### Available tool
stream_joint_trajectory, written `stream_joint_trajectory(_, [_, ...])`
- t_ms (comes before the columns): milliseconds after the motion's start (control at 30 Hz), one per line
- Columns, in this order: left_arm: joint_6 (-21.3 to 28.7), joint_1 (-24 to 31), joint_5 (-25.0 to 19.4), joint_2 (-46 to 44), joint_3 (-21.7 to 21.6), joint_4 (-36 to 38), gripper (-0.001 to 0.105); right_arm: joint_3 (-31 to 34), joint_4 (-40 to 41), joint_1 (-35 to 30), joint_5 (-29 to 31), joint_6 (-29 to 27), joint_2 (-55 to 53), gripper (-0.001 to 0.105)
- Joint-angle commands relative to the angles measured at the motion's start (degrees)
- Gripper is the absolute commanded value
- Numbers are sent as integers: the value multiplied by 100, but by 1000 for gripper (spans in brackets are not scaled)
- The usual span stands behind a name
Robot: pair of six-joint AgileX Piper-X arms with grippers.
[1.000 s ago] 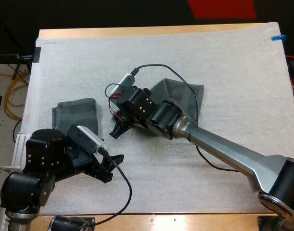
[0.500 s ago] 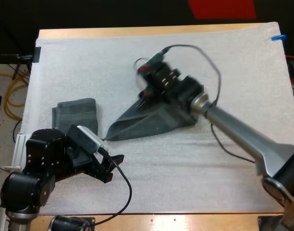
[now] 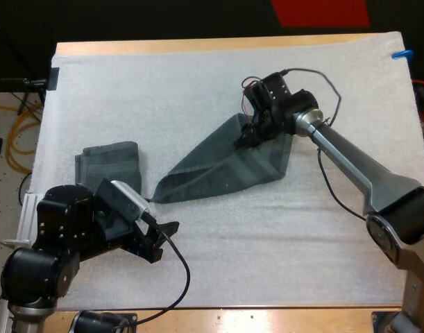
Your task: Pick towel from pile fold and stack
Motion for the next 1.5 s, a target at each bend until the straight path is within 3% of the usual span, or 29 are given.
stream_joint_trajectory(0, [32,-26,-9,23,-28,-99,71,-40,24,-13,-359,-43,41,54])
stream_joint_trajectory(167, [32,-26,-9,248,-28,-78,71,-25,434,-9,-794,-218,221,54])
stream_joint_trajectory(367, [32,-26,-9,486,-28,-78,71,-24,612,-9,-902,-377,240,52])
stream_joint_trajectory(567, [32,-26,-9,494,-28,-35,71,-24,632,-10,-1011,-291,283,19])
stream_joint_trajectory(833, [32,-26,-9,494,-28,110,71,-24,704,-9,-1011,-209,254,0])
stream_joint_trajectory(1167, [141,-26,-9,494,-28,94,71,-24,2176,161,-941,-725,-573,0])
stream_joint_trajectory(1333, [174,-26,-9,494,-28,68,71,0,3190,424,-1248,-1126,-885,0])
stream_joint_trajectory(1467, [174,-26,-9,494,-28,52,71,208,3310,700,-1476,-1160,-1003,0])
